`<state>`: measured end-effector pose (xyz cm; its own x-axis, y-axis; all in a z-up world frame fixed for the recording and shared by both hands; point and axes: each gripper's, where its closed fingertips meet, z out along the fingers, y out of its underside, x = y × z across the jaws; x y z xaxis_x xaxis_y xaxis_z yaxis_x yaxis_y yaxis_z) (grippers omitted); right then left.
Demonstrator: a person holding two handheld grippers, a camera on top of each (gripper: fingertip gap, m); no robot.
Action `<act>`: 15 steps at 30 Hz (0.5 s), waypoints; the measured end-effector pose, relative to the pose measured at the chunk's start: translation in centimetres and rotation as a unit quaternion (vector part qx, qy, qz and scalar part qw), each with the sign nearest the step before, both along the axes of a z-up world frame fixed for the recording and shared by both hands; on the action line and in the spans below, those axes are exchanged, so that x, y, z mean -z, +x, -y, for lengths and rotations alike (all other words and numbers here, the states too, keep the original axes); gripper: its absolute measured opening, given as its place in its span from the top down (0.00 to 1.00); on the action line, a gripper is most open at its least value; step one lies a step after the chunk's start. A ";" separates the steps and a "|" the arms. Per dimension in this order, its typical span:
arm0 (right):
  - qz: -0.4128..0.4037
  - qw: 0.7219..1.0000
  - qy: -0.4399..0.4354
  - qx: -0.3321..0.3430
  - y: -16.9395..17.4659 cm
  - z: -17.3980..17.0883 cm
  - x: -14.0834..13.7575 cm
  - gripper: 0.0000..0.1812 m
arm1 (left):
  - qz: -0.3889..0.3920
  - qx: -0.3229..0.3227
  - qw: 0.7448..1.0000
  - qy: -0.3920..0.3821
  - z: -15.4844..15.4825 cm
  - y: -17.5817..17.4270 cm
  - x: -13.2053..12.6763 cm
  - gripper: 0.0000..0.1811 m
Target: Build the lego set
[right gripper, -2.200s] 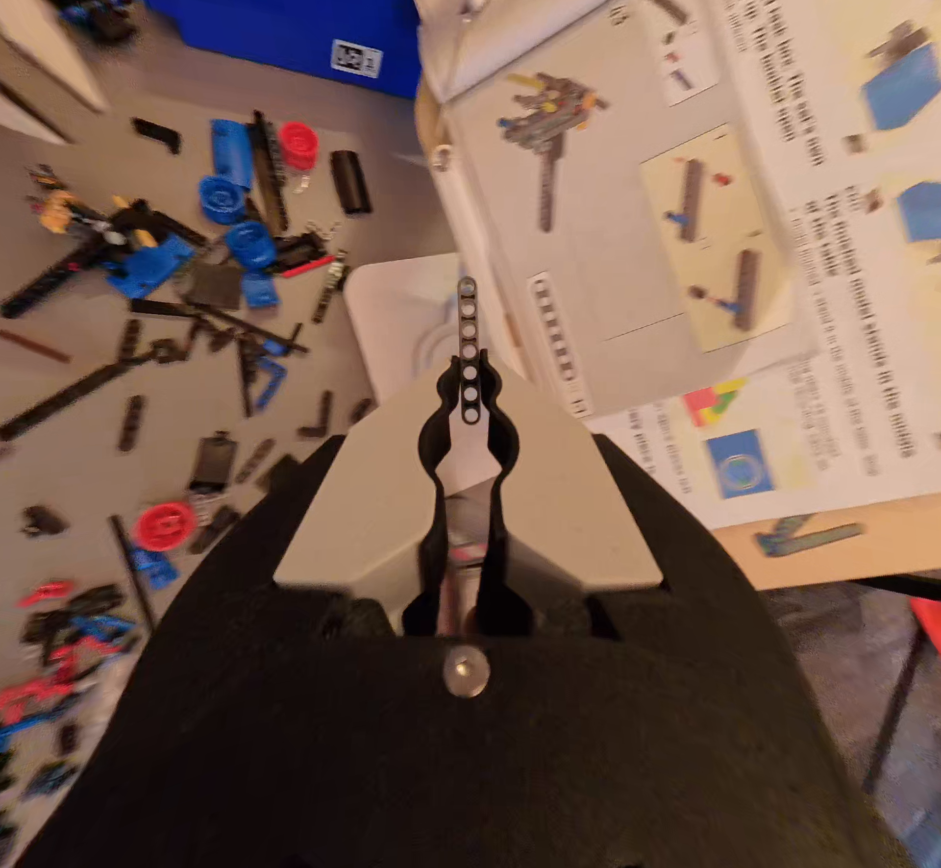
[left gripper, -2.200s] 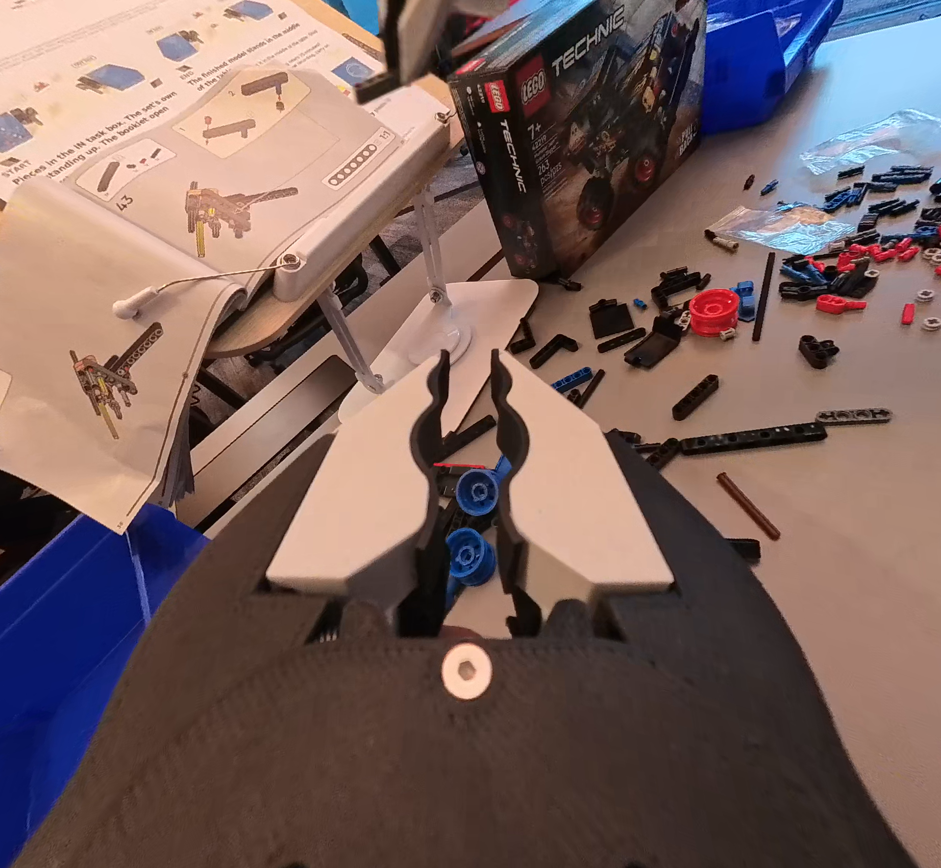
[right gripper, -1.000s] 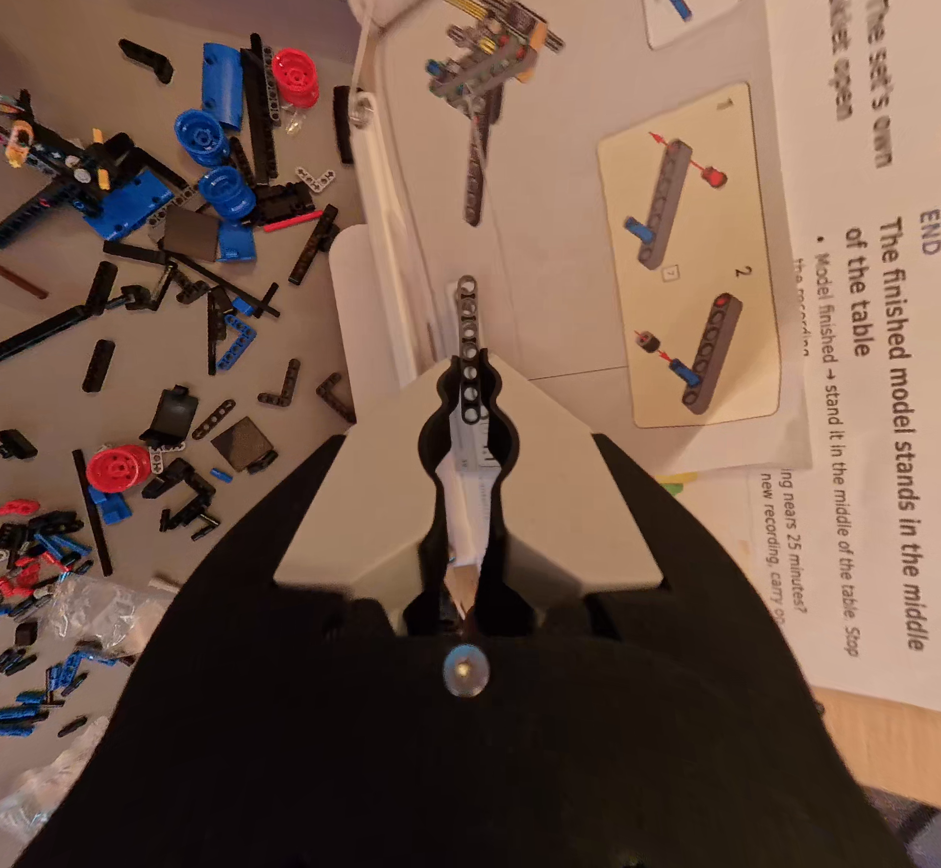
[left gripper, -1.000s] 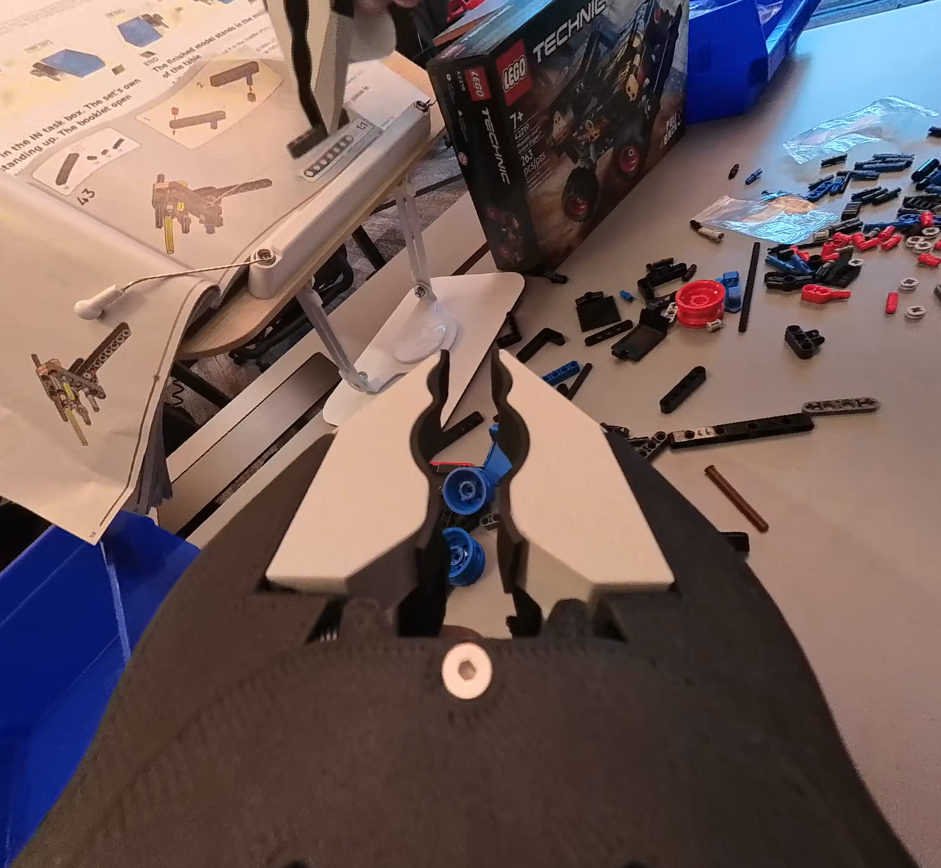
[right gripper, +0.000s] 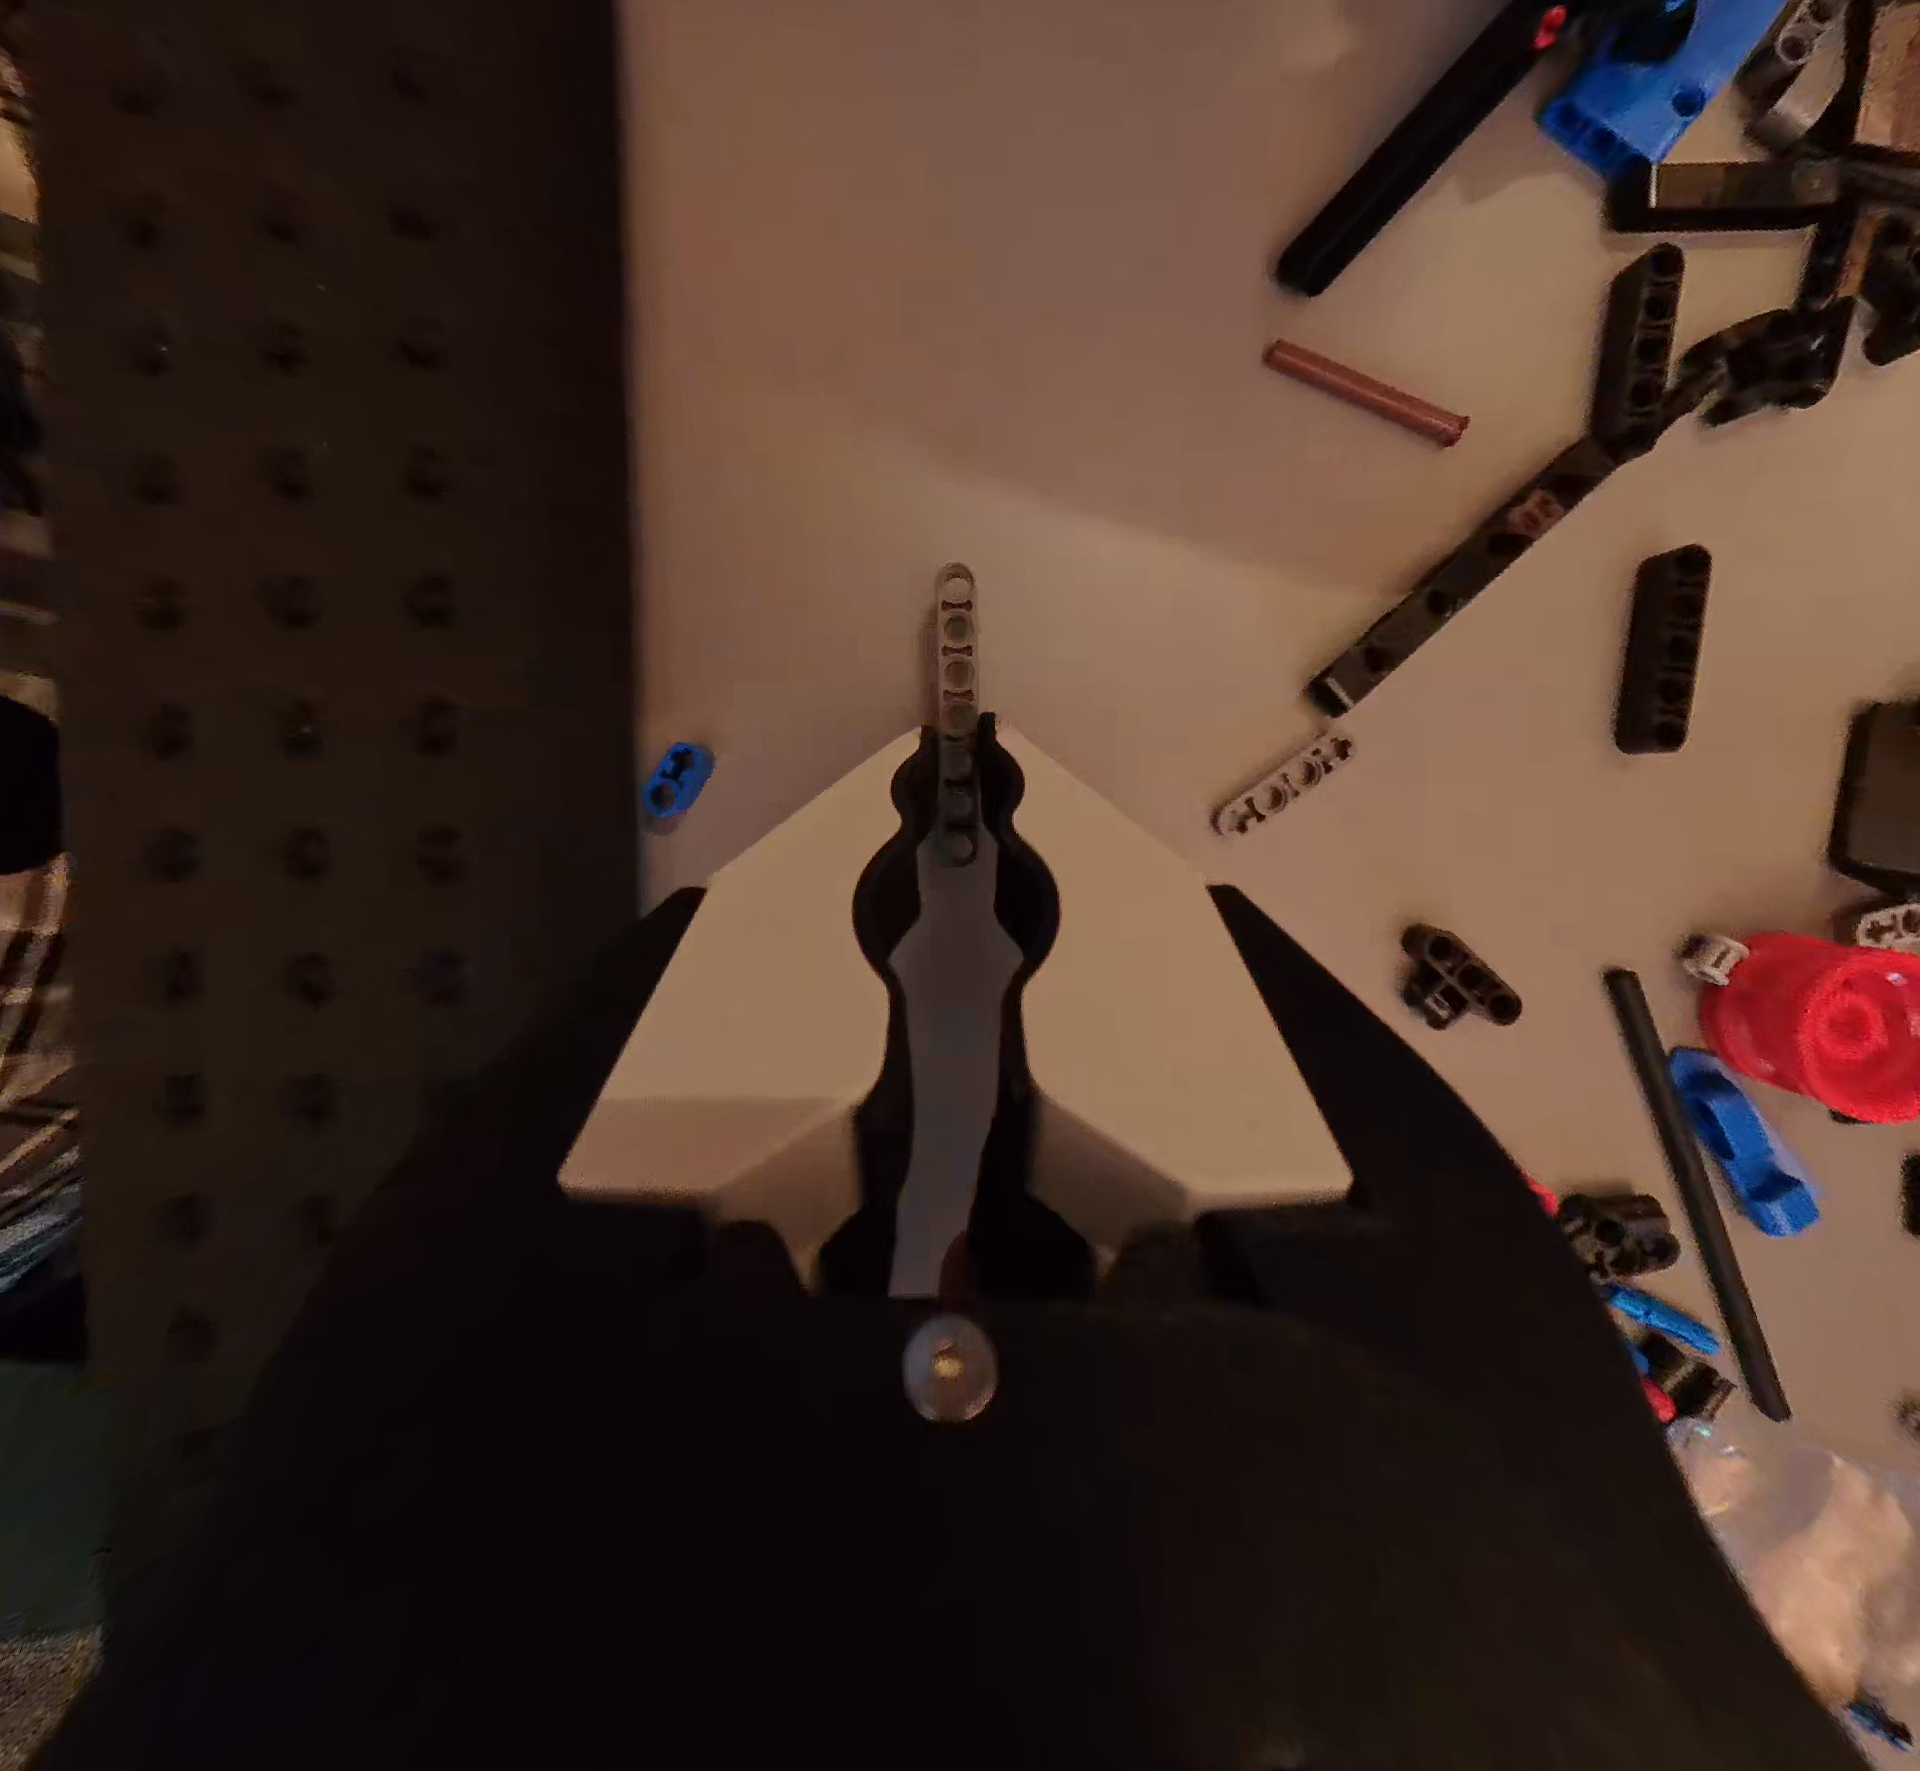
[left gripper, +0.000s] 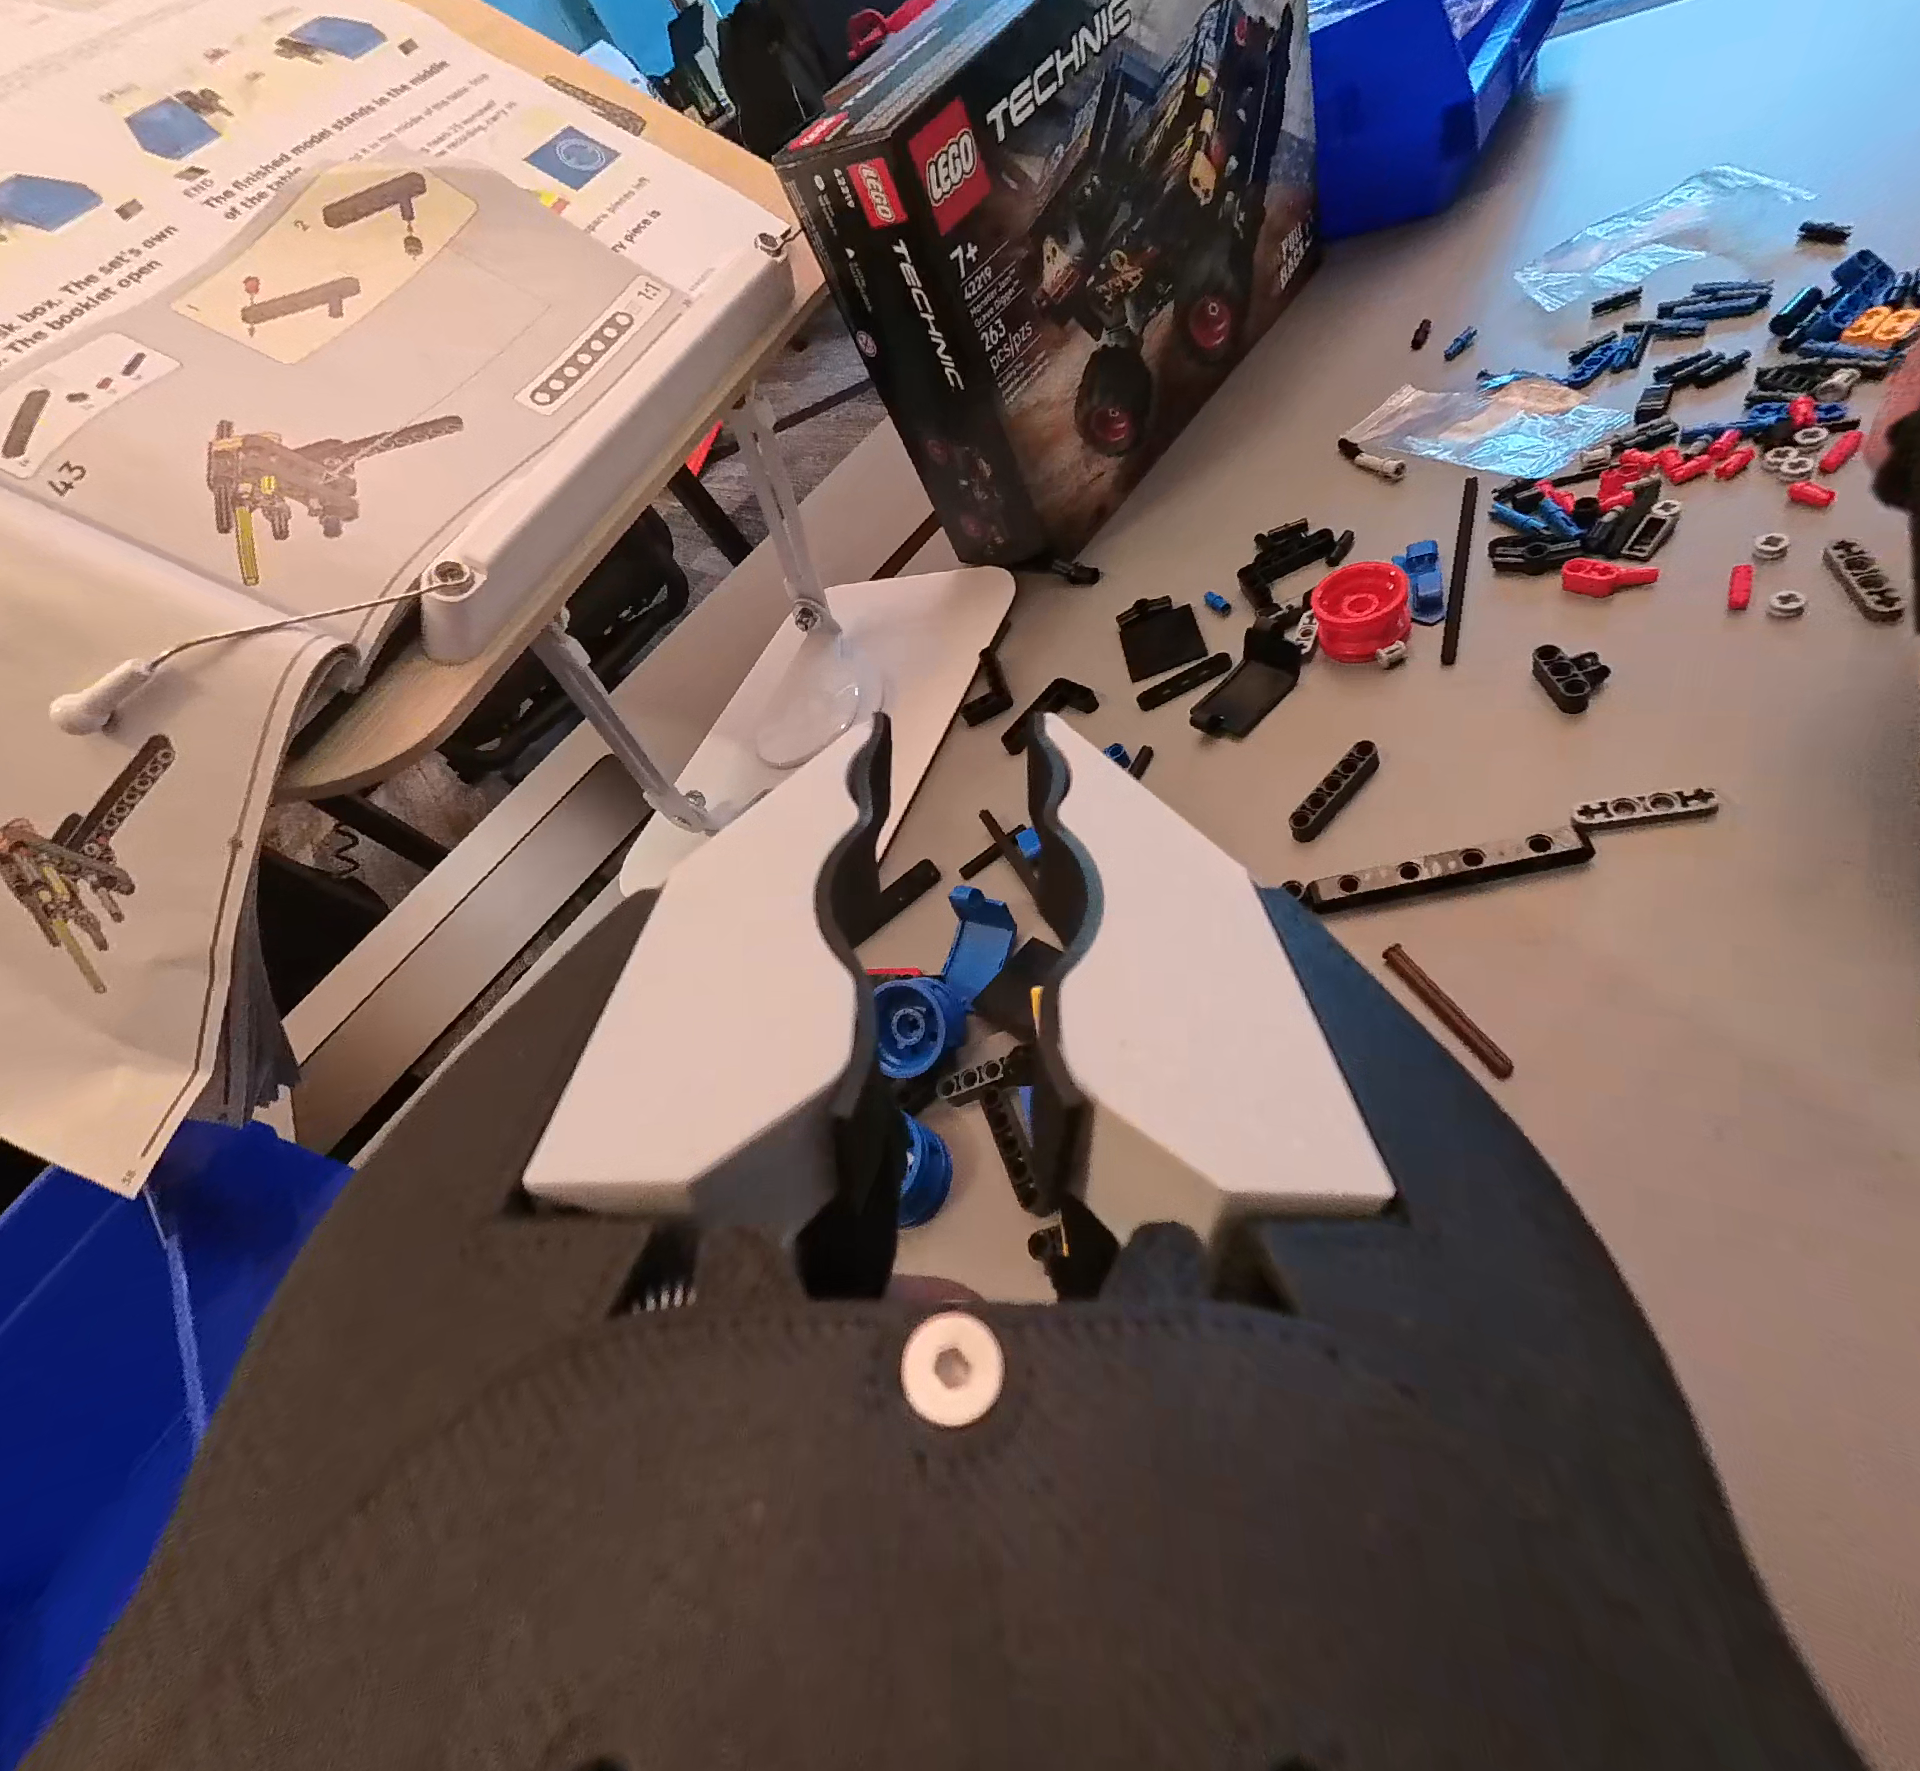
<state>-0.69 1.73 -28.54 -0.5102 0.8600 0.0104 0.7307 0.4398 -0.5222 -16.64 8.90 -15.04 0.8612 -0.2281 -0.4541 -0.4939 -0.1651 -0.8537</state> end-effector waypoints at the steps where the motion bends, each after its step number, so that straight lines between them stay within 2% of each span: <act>1: 0.000 1.000 0.005 0.000 -0.2 0.0 0.2 0.98 | 0.001 0.000 1.000 0.001 0.0 0.0 0.0 0.87; 6: 0.000 1.000 0.012 -0.004 -0.8 0.1 0.2 0.97 | -0.004 0.005 1.000 -0.001 0.0 0.3 0.0 0.87; 9: -0.007 1.000 0.007 0.006 -0.7 -0.2 -0.3 0.91 | -0.005 0.007 1.000 0.001 0.1 0.4 0.0 0.87; 12: -0.030 0.999 -0.005 0.027 0.0 -1.1 -2.0 0.89 | -0.004 0.007 1.000 0.003 0.2 0.4 -0.2 0.87; 15: -0.061 0.995 0.002 0.081 1.7 -4.2 -4.3 0.89 | -0.004 0.011 1.000 0.007 0.3 0.6 -0.4 0.87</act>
<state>1.05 5.88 -24.19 -0.3592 0.9308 0.0676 0.7237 0.3235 -0.6096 -16.00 8.62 -14.61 0.8528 -0.2405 -0.4635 -0.5033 -0.1417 -0.8524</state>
